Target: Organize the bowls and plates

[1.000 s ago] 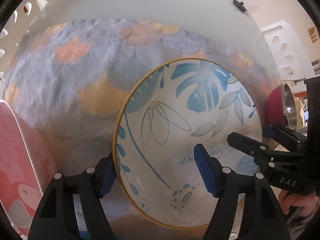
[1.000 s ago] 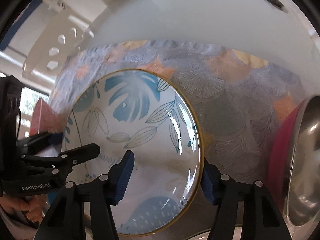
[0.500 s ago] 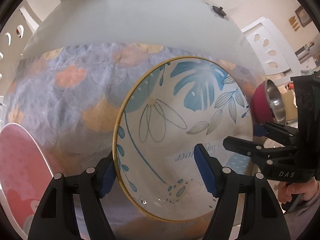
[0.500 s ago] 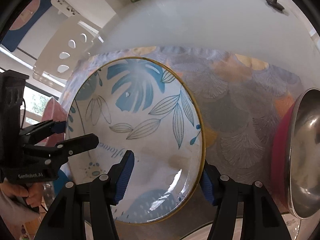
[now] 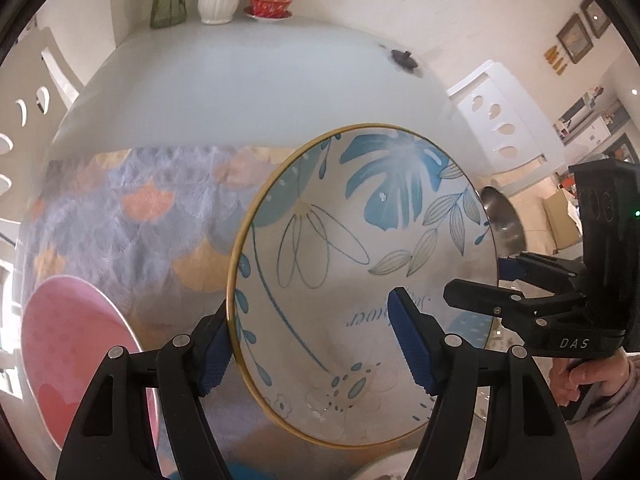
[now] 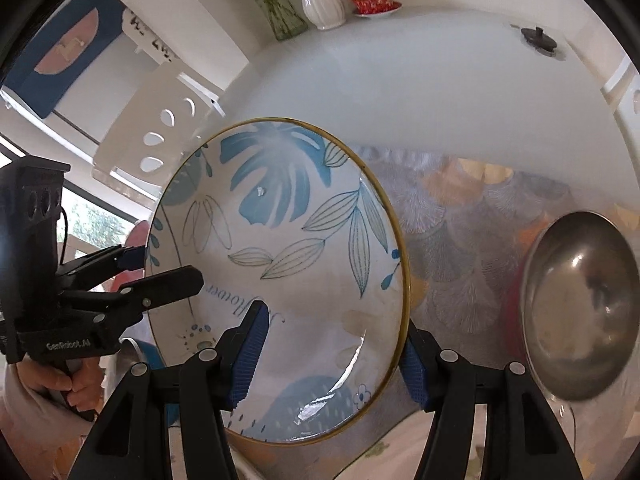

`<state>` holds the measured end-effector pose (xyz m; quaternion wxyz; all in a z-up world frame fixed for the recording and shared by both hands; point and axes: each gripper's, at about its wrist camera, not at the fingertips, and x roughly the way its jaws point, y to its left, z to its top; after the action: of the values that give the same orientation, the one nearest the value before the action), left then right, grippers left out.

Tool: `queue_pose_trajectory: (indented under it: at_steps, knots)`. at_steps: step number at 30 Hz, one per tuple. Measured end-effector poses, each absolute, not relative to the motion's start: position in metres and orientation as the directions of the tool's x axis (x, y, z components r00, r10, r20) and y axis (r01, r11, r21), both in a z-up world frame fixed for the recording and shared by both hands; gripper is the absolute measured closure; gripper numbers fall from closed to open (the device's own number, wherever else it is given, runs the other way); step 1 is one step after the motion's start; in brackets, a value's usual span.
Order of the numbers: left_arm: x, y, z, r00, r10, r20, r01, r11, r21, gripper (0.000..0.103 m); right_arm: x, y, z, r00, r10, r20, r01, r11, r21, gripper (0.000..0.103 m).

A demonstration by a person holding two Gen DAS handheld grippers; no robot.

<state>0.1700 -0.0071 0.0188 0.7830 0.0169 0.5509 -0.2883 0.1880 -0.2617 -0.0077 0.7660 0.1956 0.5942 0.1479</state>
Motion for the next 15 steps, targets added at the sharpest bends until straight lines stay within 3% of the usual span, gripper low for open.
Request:
queue_pose_trajectory:
  at_steps: [15]
  knots:
    - [0.110, -0.004, 0.052, 0.235, -0.446, -0.863, 0.531, 0.803, -0.271, 0.034, 0.117, -0.246, 0.037, 0.303, 0.463, -0.833, 0.047, 0.866, 0.498, 0.043]
